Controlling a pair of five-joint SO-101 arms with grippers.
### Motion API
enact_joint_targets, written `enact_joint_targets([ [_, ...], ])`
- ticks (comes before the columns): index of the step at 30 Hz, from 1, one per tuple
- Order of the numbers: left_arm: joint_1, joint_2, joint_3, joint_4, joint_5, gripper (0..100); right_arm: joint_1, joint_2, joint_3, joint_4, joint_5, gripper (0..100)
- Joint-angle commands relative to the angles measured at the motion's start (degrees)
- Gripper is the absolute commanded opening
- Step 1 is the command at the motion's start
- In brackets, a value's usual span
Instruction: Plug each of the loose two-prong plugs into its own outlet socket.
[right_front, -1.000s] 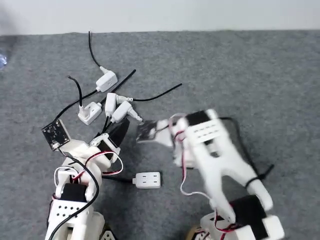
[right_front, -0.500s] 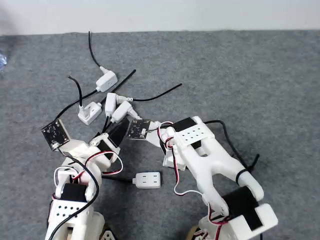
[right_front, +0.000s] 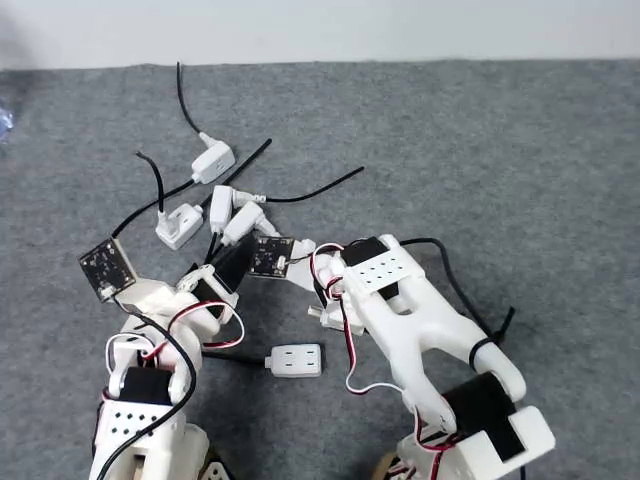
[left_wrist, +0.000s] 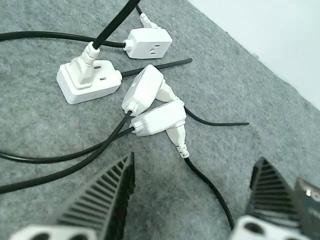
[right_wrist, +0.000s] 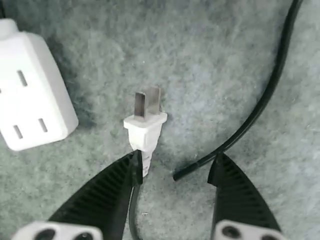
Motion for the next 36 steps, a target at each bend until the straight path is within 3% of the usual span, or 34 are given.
enact_joint_targets([
  [1,0.53,-0.62,-0.48,-1.23,-0.18,35,-1.10,-0.31,-0.35,-1.36,-0.97,20.2],
  [8,0.62,-0.62,-0.48,-1.23,-0.70,35,-5.85,3.47,-0.70,-1.89,-5.10,20.1],
  [11,0.09,-0.62,-0.40,-1.23,-4.04,35,-5.93,5.76,-0.79,-1.80,-6.24,20.1],
  [28,-0.26,-0.62,-0.66,-1.05,-4.04,35,-5.93,3.12,-4.48,-0.75,-6.68,20.1],
  [36,-16.62,-0.62,-3.03,-0.97,-3.87,35,-6.02,6.02,-9.14,-0.22,-8.70,20.1],
])
